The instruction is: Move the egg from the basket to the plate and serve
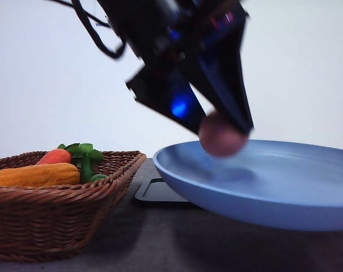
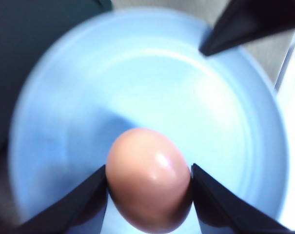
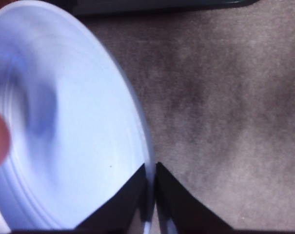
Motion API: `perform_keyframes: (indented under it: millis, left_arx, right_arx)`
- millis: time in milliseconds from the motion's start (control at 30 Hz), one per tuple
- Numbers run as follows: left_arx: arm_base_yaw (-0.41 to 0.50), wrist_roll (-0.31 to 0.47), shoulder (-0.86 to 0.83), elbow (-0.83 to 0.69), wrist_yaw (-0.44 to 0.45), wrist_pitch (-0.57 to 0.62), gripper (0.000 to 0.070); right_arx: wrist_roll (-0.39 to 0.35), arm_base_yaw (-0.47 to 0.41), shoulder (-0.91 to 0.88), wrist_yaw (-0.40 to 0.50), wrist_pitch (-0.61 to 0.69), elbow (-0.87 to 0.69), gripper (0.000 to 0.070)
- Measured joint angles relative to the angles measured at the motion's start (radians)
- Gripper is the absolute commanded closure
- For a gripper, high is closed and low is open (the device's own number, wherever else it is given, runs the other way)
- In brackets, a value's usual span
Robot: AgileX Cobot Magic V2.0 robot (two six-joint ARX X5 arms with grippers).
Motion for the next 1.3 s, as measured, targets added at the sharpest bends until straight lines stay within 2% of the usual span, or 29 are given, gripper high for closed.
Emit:
perform_keyframes:
  millis: [233,367,433,733,1033,1300]
  left_arx:
    - [0.000,0.012,0.055,0.000,-0.001,0.009,0.0509]
    - [0.000,0.012,0.055,0.000,-0.001,0.012,0.0341]
    - [-0.001,0.011,0.055,0.000,-0.001,0.012,0.0298]
    - [0.000,-0.018,0.006,0.000,-0.002,-0.015,0.0297]
    - [0.000,-0.035,-0.271,0.000,-0.002,-0.087,0.0297]
    - [0.000,-0.038,-0.555,0.000,-0.003,-0.102,0.0297]
  right_arx:
    - [0.000,0.000,0.000,0.002,-0.004,0.000,0.0700]
    - [0.000,0.000,0.000,0.002,-0.004,0.000,0.0700]
    - [0.000,0.000,0.000,0.000,-0.006,0.000,0.0700]
    - [0.011,-0.001,0.001,-0.034,-0.008,0.000,0.0700]
    - [0.007,-0.032,0.149,-0.033,-0.007,0.129,0.0700]
    - [-0.013,-0.082,0.408,-0.028,0.047,0.308,0.0700]
